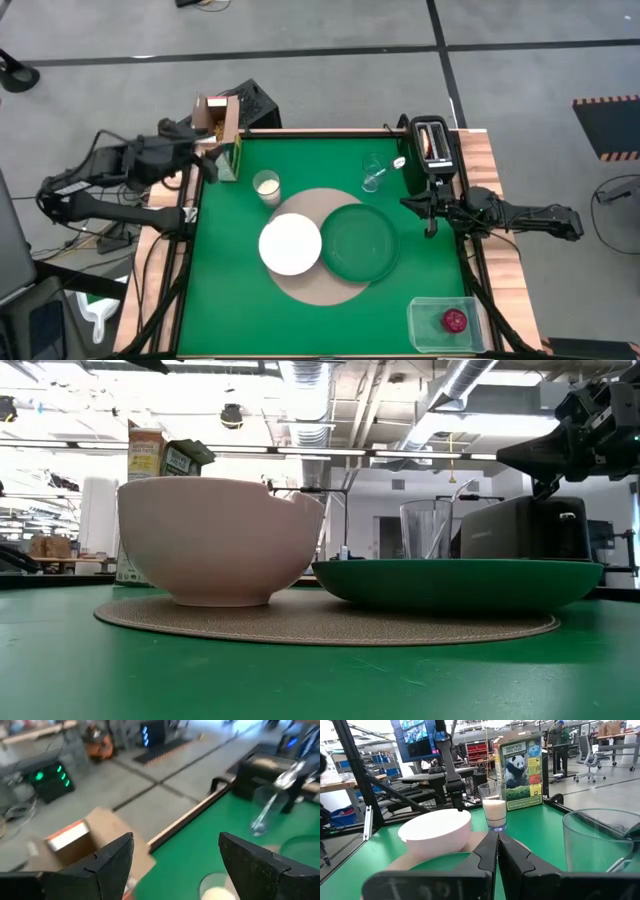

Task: Arrange a breakfast setting
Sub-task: Pour the cereal from the cereal box into the bowl

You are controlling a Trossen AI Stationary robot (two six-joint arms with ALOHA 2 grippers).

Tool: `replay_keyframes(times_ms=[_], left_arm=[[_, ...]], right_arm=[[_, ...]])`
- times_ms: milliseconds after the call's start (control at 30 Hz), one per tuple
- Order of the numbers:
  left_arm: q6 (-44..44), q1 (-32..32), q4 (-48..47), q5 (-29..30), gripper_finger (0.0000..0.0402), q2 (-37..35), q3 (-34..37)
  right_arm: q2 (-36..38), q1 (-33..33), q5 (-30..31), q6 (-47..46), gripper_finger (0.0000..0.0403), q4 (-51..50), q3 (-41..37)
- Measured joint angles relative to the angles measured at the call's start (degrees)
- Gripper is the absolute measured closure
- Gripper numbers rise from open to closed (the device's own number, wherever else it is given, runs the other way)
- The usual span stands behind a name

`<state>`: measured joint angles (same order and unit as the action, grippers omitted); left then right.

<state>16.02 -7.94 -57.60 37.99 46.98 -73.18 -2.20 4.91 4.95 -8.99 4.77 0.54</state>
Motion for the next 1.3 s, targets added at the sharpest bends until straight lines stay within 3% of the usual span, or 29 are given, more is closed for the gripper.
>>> replay_keyframes(times_ms=[133,500,633,733,1000,1133,1300], left_arm=[[0.3,-5.2,-8.7,-8.3,0.0123,5.8,-6.9],[-10.8,-20.4,-21.9,-8.8,0.0123,19.3,-14.4],[-13.4,-24.7,-24.6,-13.3,0.0123,22.5,-14.5],[-14.3,-26.2,-26.4,-16.5,0.0123,24.5,-14.5],[-17.1,-27.0,-27.6,-15.6,0.0123,26.7,-14.5],[-17.1,-27.7,-27.6,-12.0,0.0123,28.1,-13.9],[-17.6,-29.7,-28.2,-15.4,0.0123,30.2,-11.6]], right_arm=[[0.0,0.1,0.0,0.2,0.0359,-0.1,0.0],[0.0,0.1,0.0,0.4,0.0359,-2.7,0.0],[0.0,0.1,0.0,0.4,0.0359,-3.0,0.1],[0.0,0.1,0.0,0.5,0.0359,-3.2,0.1],[0.0,0.1,0.1,0.5,0.0359,-3.4,0.1],[0.0,0.1,0.1,0.5,0.0359,-3.4,0.1],[0.0,0.1,0.1,0.4,0.0359,-3.4,0.1]])
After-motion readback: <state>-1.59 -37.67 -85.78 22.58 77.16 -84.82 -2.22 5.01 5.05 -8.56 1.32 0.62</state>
